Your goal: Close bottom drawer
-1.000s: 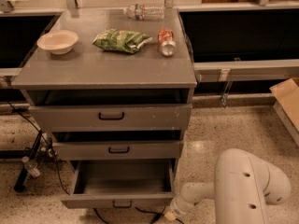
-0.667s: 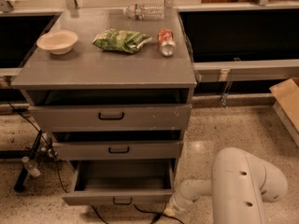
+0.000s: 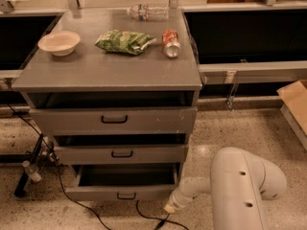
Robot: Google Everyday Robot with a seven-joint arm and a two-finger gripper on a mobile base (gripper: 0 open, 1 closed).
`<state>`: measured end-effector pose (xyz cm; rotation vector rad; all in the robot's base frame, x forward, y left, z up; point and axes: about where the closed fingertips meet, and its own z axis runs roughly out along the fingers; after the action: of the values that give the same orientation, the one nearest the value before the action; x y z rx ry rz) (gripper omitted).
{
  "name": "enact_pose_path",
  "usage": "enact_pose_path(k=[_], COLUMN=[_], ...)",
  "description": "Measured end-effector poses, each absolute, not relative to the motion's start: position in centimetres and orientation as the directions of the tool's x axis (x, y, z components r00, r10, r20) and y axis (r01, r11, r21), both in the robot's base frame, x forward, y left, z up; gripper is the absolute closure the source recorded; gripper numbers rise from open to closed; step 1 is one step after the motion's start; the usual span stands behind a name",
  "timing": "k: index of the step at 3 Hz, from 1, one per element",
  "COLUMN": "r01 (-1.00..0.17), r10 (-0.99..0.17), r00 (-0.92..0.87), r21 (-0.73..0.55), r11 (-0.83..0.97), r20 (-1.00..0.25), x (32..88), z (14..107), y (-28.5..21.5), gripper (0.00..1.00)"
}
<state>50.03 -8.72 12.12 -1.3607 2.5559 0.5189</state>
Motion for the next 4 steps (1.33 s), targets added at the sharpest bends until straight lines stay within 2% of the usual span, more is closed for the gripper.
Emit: enact_pose_path(k=[4], r01=[-0.820], r10=[-0.748], r00=[-0.572], r21=[0.210], r11=[0.533], r20=[-0.337], x=[54.1], z=[11.2], y=[-7.6], gripper=[1.00])
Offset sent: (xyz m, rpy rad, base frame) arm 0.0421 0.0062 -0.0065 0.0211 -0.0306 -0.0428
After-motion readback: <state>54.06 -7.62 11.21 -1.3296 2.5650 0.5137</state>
